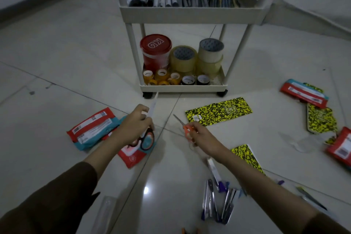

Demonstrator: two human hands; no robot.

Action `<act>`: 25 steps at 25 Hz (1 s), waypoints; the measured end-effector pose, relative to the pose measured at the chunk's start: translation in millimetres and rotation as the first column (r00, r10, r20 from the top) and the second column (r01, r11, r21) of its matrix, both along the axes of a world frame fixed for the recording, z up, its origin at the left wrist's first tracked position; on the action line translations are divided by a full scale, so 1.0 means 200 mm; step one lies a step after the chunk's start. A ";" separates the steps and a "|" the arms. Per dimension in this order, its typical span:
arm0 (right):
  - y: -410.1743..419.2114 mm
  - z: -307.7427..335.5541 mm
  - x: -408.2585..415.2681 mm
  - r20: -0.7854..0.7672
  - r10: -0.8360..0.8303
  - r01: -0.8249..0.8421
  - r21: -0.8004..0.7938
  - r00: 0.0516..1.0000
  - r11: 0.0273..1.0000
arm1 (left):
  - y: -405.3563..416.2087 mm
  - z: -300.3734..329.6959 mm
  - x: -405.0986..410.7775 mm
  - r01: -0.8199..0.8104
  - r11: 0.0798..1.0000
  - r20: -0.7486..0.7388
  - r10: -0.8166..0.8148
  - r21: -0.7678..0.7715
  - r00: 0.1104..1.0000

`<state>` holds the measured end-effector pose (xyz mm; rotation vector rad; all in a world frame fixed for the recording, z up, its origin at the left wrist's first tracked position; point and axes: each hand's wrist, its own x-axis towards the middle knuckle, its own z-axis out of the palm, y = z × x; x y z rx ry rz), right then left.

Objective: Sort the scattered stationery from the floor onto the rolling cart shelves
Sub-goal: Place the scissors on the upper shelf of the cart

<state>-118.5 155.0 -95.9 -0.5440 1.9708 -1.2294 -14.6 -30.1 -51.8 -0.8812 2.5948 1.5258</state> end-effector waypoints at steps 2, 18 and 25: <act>-0.09 0.16 -0.02 0.070 -0.088 0.091 -0.048 0.994 0.995 | 0.03 0.12 -0.09 -0.062 0.994 -0.116 0.072 0.091 0.991; -0.09 1.79 -0.35 -0.420 -0.234 -0.045 -0.556 0.877 0.830 | 0.12 1.61 -0.60 0.012 0.983 -0.843 -0.165 -0.185 0.511; -0.12 2.42 -0.69 -0.486 -0.334 0.024 -0.538 0.808 0.843 | -0.07 1.85 -0.85 -0.308 0.532 -0.529 -0.332 -0.789 0.781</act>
